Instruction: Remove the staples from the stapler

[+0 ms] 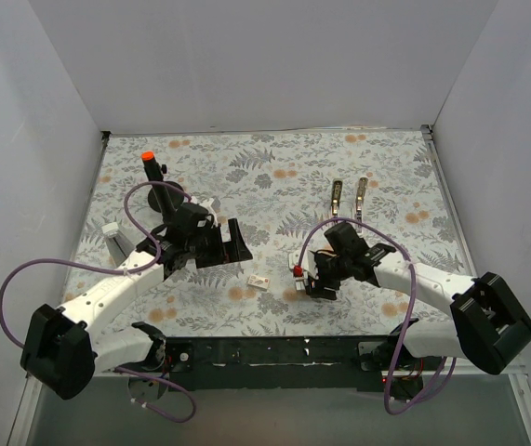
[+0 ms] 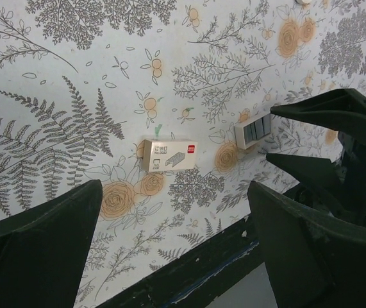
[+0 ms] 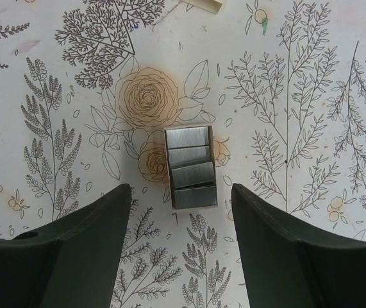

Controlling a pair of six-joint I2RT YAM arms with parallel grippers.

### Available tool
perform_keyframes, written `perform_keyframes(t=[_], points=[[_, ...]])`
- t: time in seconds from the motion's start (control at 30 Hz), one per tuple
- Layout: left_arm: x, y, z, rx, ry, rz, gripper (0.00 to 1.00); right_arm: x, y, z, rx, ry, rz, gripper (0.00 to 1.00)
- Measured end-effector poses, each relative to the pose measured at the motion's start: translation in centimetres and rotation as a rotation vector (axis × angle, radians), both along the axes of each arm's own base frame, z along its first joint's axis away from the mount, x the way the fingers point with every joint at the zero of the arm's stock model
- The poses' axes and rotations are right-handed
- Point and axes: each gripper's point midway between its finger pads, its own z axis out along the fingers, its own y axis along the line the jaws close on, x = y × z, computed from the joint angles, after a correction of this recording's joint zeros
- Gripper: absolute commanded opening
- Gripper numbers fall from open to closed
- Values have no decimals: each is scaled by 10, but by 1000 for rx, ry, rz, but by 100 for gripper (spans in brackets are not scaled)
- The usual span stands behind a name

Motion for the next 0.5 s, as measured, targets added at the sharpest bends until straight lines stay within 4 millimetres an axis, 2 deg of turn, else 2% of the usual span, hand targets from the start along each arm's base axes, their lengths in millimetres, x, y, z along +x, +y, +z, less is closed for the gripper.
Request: perform_keyframes(t=[0.2,0.5], points=[[-6,0,-16,12,18,-31,97,4,-2,0,-9,-16,-9,71],[-5,-6,-24,0,23,-67,92,9,0,0,-2,-31,-14,70]])
